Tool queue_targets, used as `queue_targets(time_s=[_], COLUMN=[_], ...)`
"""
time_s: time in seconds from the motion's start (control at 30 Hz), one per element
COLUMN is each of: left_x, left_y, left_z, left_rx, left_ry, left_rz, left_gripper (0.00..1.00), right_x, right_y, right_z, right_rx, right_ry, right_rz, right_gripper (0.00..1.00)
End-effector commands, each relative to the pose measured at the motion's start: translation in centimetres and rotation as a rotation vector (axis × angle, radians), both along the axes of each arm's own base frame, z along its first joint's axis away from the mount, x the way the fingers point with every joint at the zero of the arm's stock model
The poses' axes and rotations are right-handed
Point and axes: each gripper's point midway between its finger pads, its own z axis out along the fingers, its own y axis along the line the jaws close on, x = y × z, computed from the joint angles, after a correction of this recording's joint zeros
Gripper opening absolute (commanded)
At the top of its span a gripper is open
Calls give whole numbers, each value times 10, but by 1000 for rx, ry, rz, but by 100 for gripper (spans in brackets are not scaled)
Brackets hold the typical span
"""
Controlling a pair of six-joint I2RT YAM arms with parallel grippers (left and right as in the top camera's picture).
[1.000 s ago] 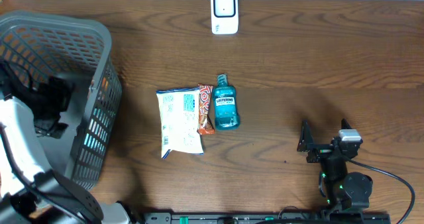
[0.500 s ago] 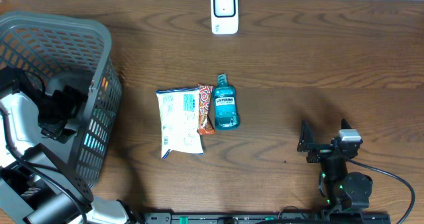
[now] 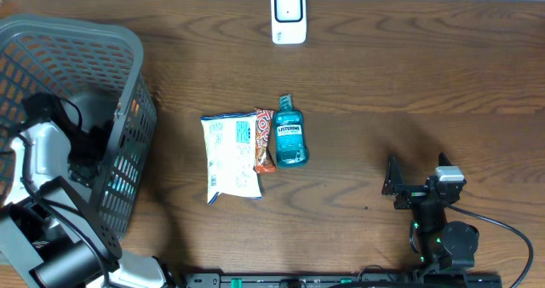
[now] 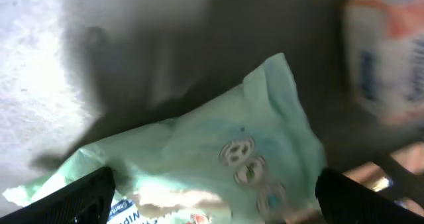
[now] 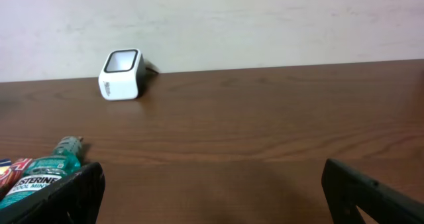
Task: Scan the item barcode
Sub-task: 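Reach the left gripper back into the basket toward the mint-green pack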
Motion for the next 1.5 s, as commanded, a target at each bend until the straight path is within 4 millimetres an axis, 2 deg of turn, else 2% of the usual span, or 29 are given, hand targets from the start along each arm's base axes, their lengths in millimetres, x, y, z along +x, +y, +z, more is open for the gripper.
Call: queue_targets(time_s=[0.0,0.13,0.23,0.3,0.37,0.4,0.53,0.77,0.9,1.03,1.07,1.13,1.17,1.2,1.3,1.47], left_x=[-15,-20,-21,-21,-21,-20,-11,0,-3,-9,-13,-20,-25,-29,-40,-38], left_y=[3,0,0,1,6,9,26,55,62,63,59,55,55,57,65,58], left_z=[-18,-26,-26,-26,-25,-24,-3,67,89,99,97,94,91,89,80,59], left_rx=[28,22,22,28,48,59,85,143,181,206,196,188,197,216,288,308], left_ry=[69,79,81,87,96,95,63,-26,-65,-69,-51,-14,11,32,101,106], left_rz=[42,42,46,60,85,93,124,185,223,239,236,213,194,183,176,73], left_gripper=[98,100,65,35,14,8,8,7,7,8,23,43,57,63,73,74], right_x=[0,0,0,0,0,0,0,0,0,0,0,0,0,0,0,0], right_y=[1,1,1,1,1,1,1,1,1,1,1,1,1,1,1,1], right_z=[-2,-2,-2,-2,-2,-2,-2,-1,-2,-2,-2,-2,-2,-2,-2,-2], right_rx=[1,1,1,1,1,1,1,1,1,1,1,1,1,1,1,1], right_ry=[5,5,6,6,5,5,5,5,5,5,5,5,6,5,5,5], right_rz=[5,5,5,5,5,5,5,5,5,5,5,5,5,5,5,5], right_gripper=[99,99,99,99,99,99,99,99,99,99,99,99,99,99,99,99])
